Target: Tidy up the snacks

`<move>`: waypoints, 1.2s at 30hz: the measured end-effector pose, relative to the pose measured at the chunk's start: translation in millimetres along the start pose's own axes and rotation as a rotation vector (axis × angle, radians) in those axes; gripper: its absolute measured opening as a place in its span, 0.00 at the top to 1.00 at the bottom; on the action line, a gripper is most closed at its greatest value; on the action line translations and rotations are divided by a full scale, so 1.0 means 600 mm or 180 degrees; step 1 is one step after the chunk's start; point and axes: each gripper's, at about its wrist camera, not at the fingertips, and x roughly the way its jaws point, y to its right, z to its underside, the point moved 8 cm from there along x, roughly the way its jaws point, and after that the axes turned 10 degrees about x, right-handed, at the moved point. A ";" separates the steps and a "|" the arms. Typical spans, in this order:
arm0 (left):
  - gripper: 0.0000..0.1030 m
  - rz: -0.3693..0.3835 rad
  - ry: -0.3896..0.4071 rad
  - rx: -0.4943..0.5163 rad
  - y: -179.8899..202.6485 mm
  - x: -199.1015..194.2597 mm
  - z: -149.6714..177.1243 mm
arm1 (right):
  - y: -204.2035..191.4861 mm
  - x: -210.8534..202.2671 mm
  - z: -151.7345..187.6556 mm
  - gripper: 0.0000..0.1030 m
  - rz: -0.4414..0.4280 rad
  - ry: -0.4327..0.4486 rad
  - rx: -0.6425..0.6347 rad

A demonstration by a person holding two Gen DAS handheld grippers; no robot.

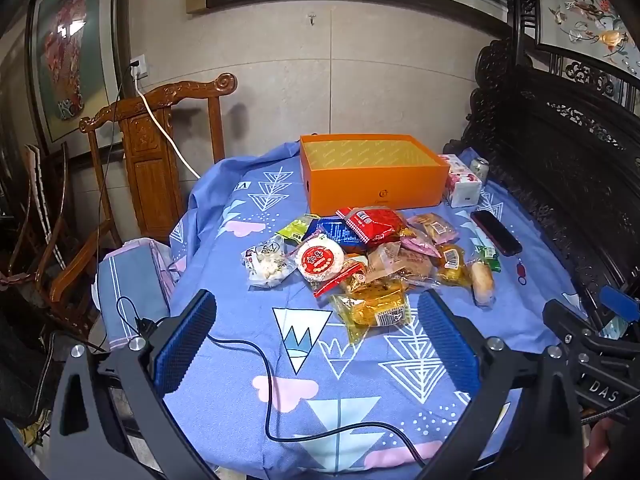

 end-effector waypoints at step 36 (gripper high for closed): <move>0.04 -0.0012 0.0008 0.0003 0.002 0.000 0.004 | -0.004 0.004 0.004 0.03 -0.0001 -0.0011 -0.0008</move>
